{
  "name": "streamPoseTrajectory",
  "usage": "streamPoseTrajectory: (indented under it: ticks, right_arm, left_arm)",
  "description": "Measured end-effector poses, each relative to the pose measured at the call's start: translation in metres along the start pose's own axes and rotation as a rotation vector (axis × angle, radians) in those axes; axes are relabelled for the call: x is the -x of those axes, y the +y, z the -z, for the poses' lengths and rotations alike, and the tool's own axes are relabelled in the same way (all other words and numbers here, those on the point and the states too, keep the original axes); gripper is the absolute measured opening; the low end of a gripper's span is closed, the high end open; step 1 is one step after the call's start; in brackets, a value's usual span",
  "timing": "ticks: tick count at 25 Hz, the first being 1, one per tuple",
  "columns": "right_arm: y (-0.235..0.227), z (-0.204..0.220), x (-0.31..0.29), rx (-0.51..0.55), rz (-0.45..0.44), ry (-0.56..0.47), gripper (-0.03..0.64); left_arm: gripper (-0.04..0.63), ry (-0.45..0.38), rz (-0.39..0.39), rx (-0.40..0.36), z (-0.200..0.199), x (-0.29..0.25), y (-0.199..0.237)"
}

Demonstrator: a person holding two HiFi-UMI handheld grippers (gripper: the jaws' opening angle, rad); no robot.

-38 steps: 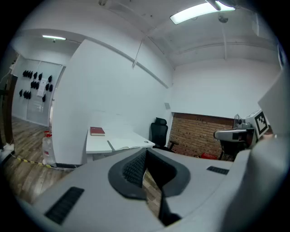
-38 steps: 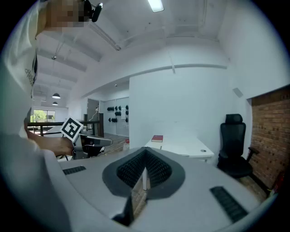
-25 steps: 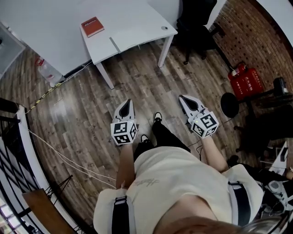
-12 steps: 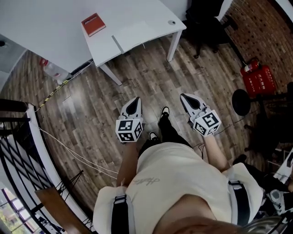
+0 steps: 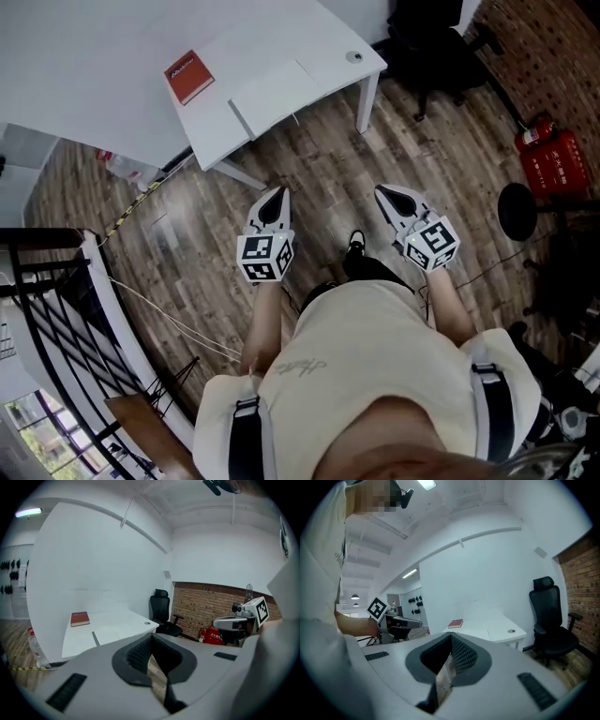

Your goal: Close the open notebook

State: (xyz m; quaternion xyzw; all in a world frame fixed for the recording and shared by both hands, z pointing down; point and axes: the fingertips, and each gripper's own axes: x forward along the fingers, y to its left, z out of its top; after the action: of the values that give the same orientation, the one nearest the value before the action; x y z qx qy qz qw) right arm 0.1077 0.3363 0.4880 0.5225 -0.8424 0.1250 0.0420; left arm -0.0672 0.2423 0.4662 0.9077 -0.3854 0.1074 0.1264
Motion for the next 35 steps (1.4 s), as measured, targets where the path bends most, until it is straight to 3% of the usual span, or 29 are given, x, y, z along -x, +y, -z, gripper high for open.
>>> streamPoseTrajectory:
  ticks: [8,14,24,35]
  right_arm:
    - [-0.021,-0.016,-0.043,0.015,-0.144,-0.009,0.008]
    - [-0.027,-0.023,-0.058,-0.011,-0.187,-0.028,0.008]
    - [-0.046,-0.004,-0.074,-0.064,-0.190,0.027,0.008]
    - [-0.083,-0.035,-0.112,-0.031,-0.188,0.053,0.008]
  left_arm:
    - [0.017,-0.018,-0.110,-0.042,-0.032,-0.027,0.027]
    - [0.017,-0.008,-0.195,-0.046,-0.040,-0.019,0.048]
    - [0.017,0.043,-0.174,0.009,-0.014,-0.047,0.053]
    - [0.017,0.039,-0.139,0.036,-0.034,-0.114,0.077]
